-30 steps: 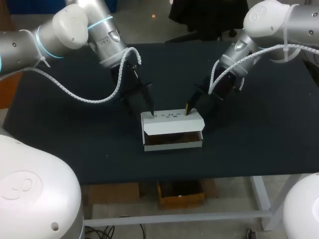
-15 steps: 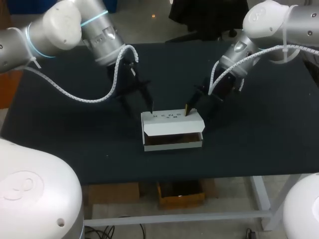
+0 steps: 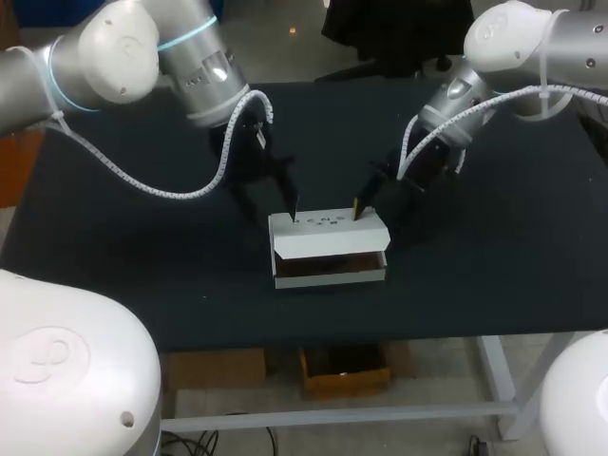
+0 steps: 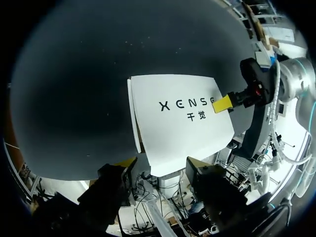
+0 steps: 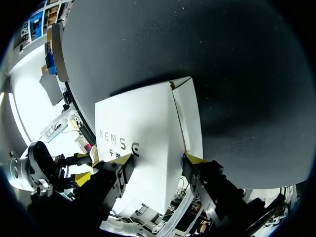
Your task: Assemble the packaging by folding the flat box into shape, placing the metal phone stand inside, and closing the box properly
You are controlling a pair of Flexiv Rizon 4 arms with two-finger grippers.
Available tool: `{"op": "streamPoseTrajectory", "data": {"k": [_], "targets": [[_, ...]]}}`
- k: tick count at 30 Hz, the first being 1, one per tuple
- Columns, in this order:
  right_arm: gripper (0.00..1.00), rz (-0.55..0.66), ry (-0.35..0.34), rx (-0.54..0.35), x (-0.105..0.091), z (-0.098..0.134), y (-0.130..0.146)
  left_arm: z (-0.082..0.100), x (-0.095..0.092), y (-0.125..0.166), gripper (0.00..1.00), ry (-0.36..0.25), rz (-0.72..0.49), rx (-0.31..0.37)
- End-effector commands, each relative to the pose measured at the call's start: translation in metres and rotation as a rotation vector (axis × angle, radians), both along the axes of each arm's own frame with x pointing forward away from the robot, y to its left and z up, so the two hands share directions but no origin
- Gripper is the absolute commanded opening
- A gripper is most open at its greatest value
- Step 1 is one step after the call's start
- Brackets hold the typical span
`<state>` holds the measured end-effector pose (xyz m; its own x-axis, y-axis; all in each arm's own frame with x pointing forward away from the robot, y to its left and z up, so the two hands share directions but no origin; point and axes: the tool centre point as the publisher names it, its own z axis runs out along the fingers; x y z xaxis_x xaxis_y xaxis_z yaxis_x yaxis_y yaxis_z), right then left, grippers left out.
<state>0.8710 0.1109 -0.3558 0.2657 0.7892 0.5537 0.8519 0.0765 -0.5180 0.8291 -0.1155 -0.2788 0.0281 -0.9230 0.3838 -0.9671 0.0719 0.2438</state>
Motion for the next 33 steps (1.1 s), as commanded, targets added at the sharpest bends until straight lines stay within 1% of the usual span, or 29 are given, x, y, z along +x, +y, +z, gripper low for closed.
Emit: {"op": "streamPoseTrajectory", "data": {"k": [1, 4, 6, 11, 15, 18, 26, 32, 33], "targets": [[0.6, 0.005, 0.007, 0.002, 0.0023, -0.0008, 0.0005, 0.0018, -0.0044, -0.001, 0.63, -0.035, 0.006, 0.007], [0.57, 0.005, 0.01, 0.002, 0.0008, -0.0022, 0.0017, 0.0021, -0.0047, -0.0012, 0.63, -0.038, 0.003, 0.008], [0.55, 0.006, 0.011, 0.001, 0.0047, -0.0019, 0.0002, 0.0022, -0.0048, -0.0013, 0.63, -0.039, 0.001, 0.009], [0.56, 0.008, 0.013, -0.002, 0.002, -0.0032, 0.0011, 0.0028, -0.0066, -0.0025, 0.63, -0.055, -0.018, 0.013], [0.54, 0.007, 0.012, -0.002, 0.0011, -0.0032, 0.0008, 0.0036, -0.0073, -0.0036, 0.63, -0.061, -0.025, 0.017], [0.56, 0.007, 0.012, -0.003, 0.0021, -0.0027, 0.0002, 0.004, -0.0073, -0.0043, 0.63, -0.064, -0.029, 0.019], [0.53, 0.004, 0.016, -0.002, 0.0001, -0.0038, 0.0011, 0.0051, -0.0083, -0.0062, 0.62, -0.076, -0.044, 0.021], [0.53, 0.005, 0.016, -0.002, 0.0034, -0.0034, -0.0004, 0.0048, -0.0101, -0.008, 0.64, -0.082, -0.054, 0.021], [0.52, 0.005, 0.016, -0.002, 0.0034, -0.0034, -0.0004, 0.0048, -0.0104, -0.0083, 0.64, -0.084, -0.056, 0.022]]}}
